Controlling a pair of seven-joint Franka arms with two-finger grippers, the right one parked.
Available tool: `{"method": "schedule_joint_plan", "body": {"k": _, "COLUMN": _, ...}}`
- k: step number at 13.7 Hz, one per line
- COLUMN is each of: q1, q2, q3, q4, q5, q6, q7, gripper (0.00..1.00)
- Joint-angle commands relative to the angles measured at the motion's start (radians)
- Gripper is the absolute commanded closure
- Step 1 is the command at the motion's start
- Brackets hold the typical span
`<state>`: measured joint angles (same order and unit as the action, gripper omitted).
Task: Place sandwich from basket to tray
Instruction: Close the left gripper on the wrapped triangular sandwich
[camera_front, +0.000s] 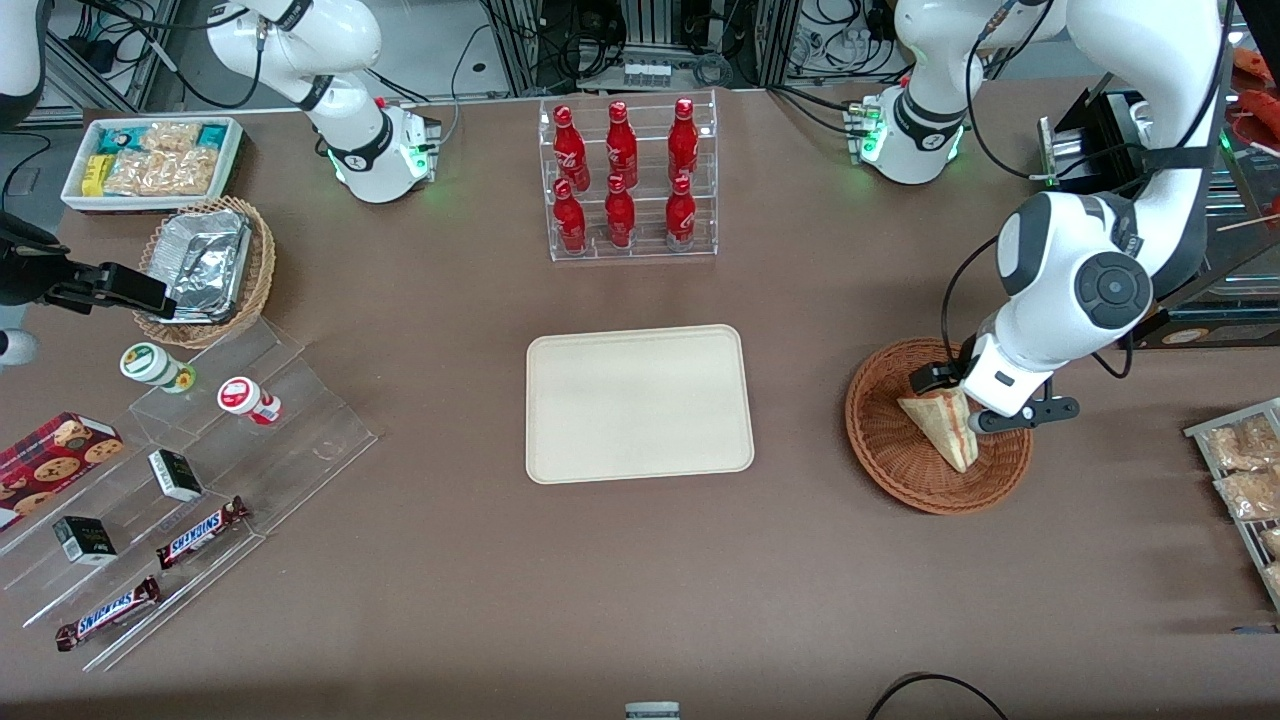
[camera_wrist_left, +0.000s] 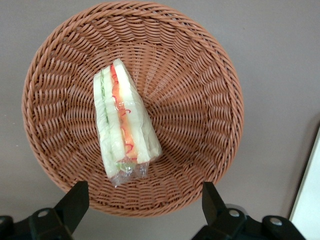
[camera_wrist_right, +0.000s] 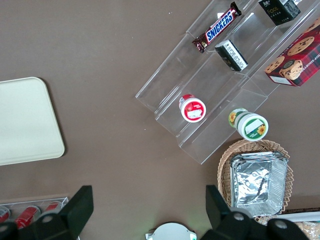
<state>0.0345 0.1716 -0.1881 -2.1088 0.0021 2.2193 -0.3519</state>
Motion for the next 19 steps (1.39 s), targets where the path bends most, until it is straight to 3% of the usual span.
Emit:
{"method": "schedule_joint_plan", "body": {"k": 1, "q1": 0.015, "q2": -0.044, "q3": 0.008, "q4": -0.08, "q5": 0.001, "q6": 0.091, "q7": -0.096, "gripper": 0.0}}
{"method": "schedule_joint_plan", "body": {"k": 9, "q1": 0.008, "q2": -0.021, "q3": 0.065, "q4": -0.103, "q5": 0.001, "q6": 0.158, "q7": -0.306, "gripper": 0.0}}
{"method": "schedule_joint_plan", "body": {"k": 19, "q1": -0.002, "q2": 0.055, "q3": 0.062, "q4": -0.102, "q5": 0.001, "q6": 0.214, "q7": -0.331, "gripper": 0.0}}
